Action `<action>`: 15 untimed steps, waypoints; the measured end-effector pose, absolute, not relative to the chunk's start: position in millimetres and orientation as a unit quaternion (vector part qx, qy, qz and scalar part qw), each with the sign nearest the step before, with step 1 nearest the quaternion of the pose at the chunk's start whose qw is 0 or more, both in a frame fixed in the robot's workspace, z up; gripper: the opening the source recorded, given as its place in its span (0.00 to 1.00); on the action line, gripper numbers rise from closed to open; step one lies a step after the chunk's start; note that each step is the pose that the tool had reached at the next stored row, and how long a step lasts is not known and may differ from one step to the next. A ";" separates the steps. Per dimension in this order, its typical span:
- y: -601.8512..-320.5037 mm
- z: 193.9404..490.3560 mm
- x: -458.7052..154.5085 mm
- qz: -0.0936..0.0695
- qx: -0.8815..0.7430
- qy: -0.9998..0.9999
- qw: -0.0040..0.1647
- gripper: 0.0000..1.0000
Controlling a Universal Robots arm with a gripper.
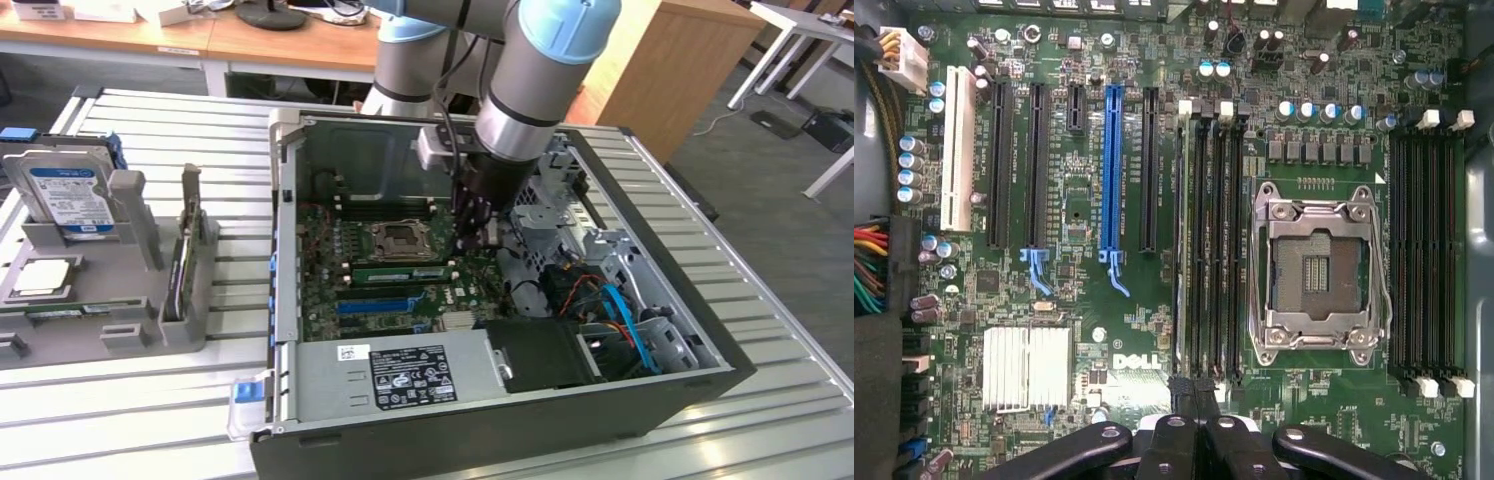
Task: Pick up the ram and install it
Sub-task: 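Press down the ram until it locks into place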
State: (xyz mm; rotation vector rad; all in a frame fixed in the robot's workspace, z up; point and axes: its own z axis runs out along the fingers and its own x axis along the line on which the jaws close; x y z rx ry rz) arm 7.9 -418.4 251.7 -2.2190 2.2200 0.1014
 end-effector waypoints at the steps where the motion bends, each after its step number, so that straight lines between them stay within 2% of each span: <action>1: -418.4 251.7 8.0 0.032 -0.707 0.707 0.001 0.11; 15: -416.6 247.4 8.1 0.032 -0.707 0.707 0.001 0.11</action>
